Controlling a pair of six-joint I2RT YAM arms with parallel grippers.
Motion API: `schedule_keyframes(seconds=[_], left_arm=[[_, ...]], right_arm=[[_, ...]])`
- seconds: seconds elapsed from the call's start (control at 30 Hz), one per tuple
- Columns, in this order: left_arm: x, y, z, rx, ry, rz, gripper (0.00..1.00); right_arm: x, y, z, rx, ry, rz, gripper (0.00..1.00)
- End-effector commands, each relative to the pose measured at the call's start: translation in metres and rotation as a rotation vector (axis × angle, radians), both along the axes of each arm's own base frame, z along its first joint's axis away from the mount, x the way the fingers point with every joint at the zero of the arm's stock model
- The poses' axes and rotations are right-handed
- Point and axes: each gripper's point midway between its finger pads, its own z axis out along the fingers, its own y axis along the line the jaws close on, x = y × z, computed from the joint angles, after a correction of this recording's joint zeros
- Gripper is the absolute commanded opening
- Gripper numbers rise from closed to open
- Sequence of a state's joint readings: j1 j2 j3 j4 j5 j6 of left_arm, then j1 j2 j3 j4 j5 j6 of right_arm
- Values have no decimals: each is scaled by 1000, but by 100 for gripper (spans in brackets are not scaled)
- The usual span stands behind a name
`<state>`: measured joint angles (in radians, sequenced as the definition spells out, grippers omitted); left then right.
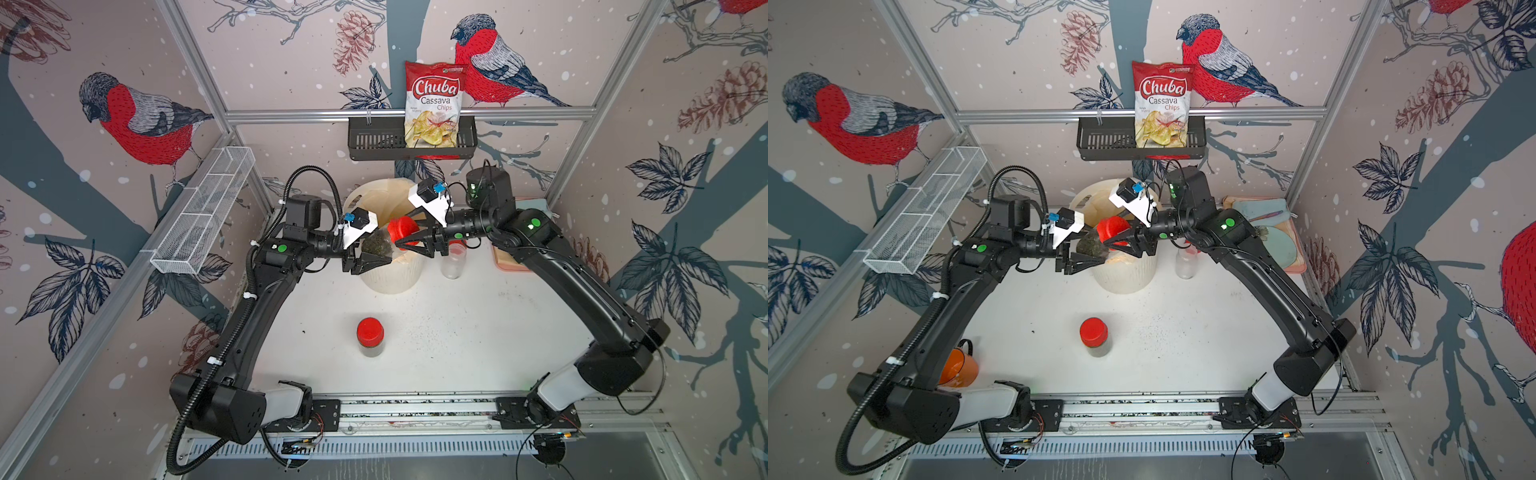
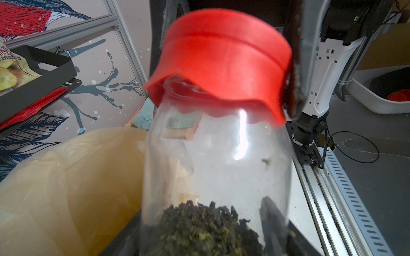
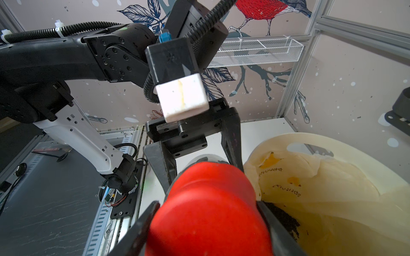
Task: Empty moldy tea leaves from jars
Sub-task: Pick up the jar from the center of the board, then unscrew the lid from the jar.
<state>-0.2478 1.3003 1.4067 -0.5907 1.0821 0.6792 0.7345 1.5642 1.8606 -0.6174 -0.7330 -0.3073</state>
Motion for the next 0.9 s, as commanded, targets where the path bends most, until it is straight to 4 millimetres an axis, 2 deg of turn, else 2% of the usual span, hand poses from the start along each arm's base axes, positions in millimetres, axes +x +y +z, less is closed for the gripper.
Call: schedule_keyframes(seconds=[0.0,0.13,0.27,0.57,0.7,0.87], left_arm=[[-6,0,3,-3,3,-13,62],[-4,1,2,3,5,-6,61],[-4,1,1,9,8,-1,61],[-2,1,-1,13,11,4,61],[-1,1,-2,16,13,7,61],[0,1,-3,17,20,9,61]], right_arm=[[8,0,9,33,-30,-36,56],[9,-1,10,41,-38,-44,79],[10,-2,13,50,-45,-53,90],[13,-7,13,53,-33,-70,99],[15,-8,11,50,-29,-75,99],[13,-7,11,50,-21,-59,94]])
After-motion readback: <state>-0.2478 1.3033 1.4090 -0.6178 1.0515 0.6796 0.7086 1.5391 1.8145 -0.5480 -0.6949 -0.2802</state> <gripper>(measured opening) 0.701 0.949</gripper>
